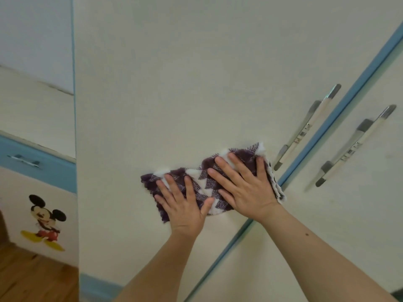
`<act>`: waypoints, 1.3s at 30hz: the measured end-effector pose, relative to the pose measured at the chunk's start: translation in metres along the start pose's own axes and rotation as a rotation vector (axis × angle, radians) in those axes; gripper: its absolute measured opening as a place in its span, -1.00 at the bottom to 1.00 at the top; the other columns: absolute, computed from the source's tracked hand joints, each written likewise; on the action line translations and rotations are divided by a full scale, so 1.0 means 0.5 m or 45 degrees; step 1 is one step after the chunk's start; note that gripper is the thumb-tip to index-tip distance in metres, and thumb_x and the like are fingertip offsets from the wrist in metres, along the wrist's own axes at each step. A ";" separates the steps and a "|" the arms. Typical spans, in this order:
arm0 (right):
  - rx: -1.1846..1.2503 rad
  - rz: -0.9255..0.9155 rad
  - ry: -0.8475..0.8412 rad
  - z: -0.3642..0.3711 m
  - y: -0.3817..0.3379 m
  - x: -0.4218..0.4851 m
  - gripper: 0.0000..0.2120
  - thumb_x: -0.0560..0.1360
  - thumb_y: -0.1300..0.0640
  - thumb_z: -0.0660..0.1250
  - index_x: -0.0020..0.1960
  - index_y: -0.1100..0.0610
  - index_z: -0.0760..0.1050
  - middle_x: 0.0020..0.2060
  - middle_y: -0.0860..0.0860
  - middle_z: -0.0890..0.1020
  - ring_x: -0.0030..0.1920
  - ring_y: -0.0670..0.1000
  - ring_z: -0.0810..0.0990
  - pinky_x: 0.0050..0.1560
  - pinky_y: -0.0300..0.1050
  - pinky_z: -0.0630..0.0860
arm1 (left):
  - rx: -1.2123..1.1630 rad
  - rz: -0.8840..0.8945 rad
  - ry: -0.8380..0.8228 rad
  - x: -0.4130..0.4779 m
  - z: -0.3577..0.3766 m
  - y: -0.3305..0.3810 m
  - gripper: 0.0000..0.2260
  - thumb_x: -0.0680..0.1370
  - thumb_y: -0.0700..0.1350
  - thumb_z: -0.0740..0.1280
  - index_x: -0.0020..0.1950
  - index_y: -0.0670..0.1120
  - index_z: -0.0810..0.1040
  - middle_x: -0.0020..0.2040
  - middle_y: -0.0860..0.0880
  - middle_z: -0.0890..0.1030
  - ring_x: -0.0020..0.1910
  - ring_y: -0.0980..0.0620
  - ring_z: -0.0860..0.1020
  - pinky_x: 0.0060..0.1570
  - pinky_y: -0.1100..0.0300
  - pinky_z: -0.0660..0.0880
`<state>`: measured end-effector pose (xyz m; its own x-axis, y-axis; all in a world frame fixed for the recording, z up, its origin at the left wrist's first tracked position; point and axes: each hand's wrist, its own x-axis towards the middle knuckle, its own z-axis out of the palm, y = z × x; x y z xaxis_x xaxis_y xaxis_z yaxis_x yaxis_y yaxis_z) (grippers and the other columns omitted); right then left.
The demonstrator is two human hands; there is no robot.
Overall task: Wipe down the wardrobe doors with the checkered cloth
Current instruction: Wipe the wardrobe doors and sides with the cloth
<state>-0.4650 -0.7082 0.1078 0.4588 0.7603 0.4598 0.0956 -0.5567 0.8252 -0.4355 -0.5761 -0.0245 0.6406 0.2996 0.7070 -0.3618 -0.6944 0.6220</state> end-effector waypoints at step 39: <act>0.176 -0.212 0.100 0.041 -0.224 0.284 -0.50 0.54 -0.05 0.04 0.45 0.04 0.26 0.44 0.01 0.25 0.46 0.13 0.13 0.36 0.33 -0.24 | -0.199 -0.564 -0.432 0.087 -0.139 -0.257 -0.04 0.29 0.56 -0.23 0.44 -0.05 -0.40 0.44 -0.30 -0.32 0.42 -0.33 -0.31 0.37 -0.26 -0.11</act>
<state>-0.3926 -0.5449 0.0738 0.3570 0.8661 0.3498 0.2865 -0.4580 0.8415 -0.4082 -0.4283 -0.0501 0.9256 0.2953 0.2367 -0.0890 -0.4380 0.8946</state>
